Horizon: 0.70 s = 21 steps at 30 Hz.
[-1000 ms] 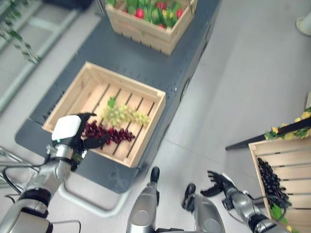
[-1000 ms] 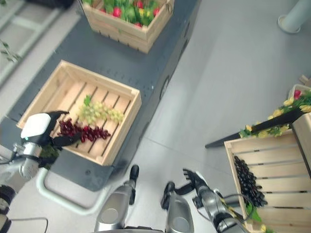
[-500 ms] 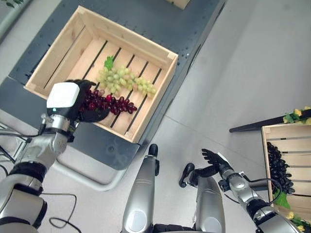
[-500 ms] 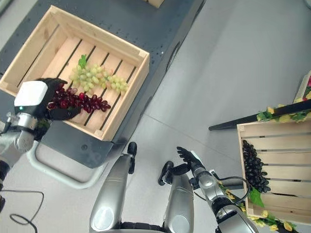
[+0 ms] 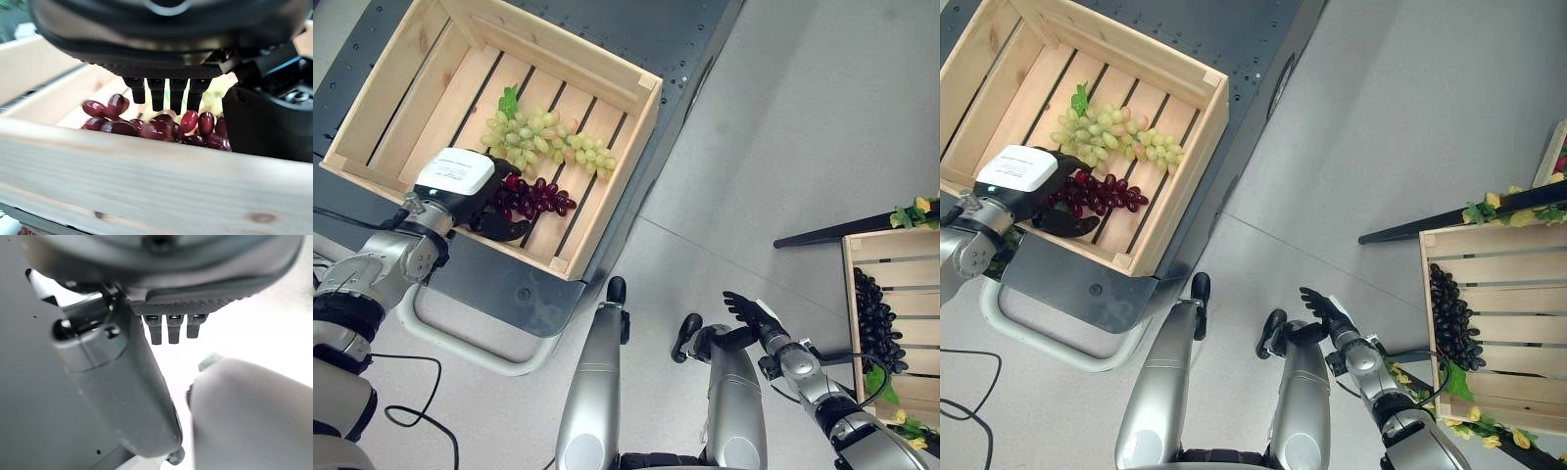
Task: Pick up the fruits from the basket on one side to the basket on the other side
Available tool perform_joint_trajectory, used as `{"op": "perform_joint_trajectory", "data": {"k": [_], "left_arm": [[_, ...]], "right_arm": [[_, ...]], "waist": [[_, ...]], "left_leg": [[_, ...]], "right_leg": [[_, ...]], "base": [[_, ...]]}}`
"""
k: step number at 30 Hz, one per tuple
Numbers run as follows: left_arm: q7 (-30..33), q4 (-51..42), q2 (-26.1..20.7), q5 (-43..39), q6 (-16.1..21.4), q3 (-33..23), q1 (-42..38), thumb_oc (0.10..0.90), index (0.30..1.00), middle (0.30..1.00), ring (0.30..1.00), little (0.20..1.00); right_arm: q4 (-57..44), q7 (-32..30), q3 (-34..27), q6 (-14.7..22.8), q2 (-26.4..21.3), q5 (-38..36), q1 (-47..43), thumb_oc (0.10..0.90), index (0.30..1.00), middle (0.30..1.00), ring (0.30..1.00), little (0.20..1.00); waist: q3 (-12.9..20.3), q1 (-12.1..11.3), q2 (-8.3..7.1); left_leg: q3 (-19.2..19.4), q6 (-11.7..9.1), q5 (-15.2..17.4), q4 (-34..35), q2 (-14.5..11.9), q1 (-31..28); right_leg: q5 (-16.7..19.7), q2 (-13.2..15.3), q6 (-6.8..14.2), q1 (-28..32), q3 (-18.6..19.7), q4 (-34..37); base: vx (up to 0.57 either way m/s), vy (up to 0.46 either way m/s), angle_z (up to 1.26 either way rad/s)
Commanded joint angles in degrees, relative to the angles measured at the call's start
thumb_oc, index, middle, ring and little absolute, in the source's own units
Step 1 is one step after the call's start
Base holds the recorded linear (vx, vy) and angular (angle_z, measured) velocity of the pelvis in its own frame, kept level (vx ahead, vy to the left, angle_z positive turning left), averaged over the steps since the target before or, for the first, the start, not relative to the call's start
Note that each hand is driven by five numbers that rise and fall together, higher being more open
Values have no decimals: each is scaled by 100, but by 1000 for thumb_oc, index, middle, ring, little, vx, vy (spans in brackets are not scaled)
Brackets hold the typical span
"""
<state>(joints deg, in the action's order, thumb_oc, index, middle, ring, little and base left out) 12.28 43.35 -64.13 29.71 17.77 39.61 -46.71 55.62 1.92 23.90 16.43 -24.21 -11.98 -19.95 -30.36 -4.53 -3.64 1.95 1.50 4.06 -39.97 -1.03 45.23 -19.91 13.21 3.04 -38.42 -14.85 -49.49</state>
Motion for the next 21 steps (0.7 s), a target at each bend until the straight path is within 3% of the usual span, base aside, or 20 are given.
{"op": "perform_joint_trajectory", "data": {"k": [1,13,17,19,21], "left_arm": [[-269,-136,-680,3,39,-279,-527,800,900,900,900,900],[-940,-290,-665,25,-18,470,-1183,800,900,900,900,900],[-1445,-235,-632,182,-451,771,-1413,800,900,900,900,900],[-2004,-141,-615,411,-900,917,-1534,800,900,900,900,900],[-2152,-52,-591,536,-1160,974,-1563,800,900,900,900,900]], "right_arm": [[-340,3,-8,380,-471,-396,215,800,900,900,900,900],[-118,-106,-57,422,-458,-508,142,800,900,900,900,900],[-174,-176,-43,525,-477,-582,115,800,900,900,900,900],[-225,-229,-59,561,-482,-642,107,800,900,900,900,900],[-218,-247,-42,576,-496,-704,85,800,900,900,900,900]], "waist": [[57,-69,149],[57,-23,74],[57,13,27],[57,36,1],[57,44,1]], "left_leg": [[471,217,1150,-199,115,-551],[422,224,1139,-279,41,-175],[402,216,1124,-319,8,10],[395,211,1107,-336,-8,118],[384,206,1103,-328,-7,154]], "right_leg": [[591,-237,-92,119,-75,206],[675,-273,-45,-265,-85,112],[698,-305,-41,-442,-81,82],[708,-321,-43,-537,-90,74],[716,-328,-38,-584,-81,66]], "base": [[0,0,0],[0,0,0],[-20,-20,3],[-32,-33,0],[-12,-12,-2]]}}
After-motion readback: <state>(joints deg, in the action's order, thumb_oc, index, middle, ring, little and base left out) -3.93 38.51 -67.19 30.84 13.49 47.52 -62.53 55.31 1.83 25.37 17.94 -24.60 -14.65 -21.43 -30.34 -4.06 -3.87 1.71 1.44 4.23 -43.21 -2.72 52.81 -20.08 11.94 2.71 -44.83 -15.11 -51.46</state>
